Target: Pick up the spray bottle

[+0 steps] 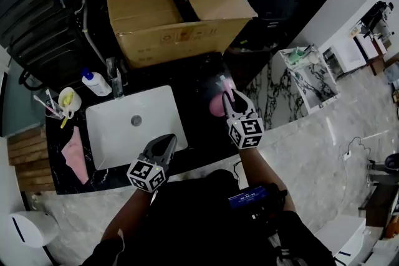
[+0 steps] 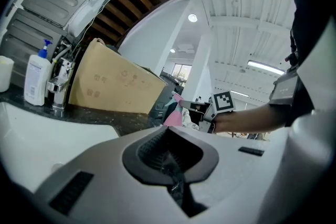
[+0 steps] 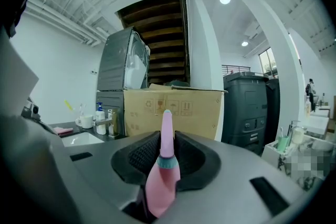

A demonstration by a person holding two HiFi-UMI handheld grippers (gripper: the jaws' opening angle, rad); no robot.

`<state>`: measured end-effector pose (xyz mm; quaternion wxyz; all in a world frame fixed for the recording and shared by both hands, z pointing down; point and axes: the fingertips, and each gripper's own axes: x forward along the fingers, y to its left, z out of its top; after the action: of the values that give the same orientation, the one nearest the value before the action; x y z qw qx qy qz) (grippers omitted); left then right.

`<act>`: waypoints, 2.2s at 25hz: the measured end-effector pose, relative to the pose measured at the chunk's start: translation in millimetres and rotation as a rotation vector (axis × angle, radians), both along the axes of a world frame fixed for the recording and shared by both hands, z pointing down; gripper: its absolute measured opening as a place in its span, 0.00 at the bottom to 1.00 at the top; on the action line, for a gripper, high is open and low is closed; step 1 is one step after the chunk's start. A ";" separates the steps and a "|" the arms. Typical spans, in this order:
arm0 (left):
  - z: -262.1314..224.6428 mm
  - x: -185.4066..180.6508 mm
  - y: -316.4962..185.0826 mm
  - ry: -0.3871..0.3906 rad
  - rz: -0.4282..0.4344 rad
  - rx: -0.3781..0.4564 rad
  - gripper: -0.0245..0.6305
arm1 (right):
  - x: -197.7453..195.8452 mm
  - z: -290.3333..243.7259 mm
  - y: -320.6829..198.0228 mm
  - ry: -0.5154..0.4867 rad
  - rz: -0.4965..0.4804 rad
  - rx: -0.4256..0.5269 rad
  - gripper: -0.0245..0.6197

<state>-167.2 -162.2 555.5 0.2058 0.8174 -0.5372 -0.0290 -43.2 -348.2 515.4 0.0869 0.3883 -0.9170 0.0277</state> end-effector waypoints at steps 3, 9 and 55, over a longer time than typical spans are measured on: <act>-1.8 0.7 -3.2 -0.004 0.016 0.008 0.05 | 1.6 -1.4 2.5 -0.007 -0.011 -0.001 0.20; -2.7 16.8 -5.3 0.002 0.071 0.012 0.05 | 19.9 -10.4 16.9 -0.025 -0.017 -0.014 0.20; -16.1 268.5 -7.1 -0.035 0.493 0.031 0.05 | 328.6 -14.8 152.9 -0.146 0.208 -0.023 0.20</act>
<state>101.3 -169.3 539.4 0.1849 0.9271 -0.3247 0.0280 285.4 -195.3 500.6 0.0208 0.4772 -0.8753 0.0753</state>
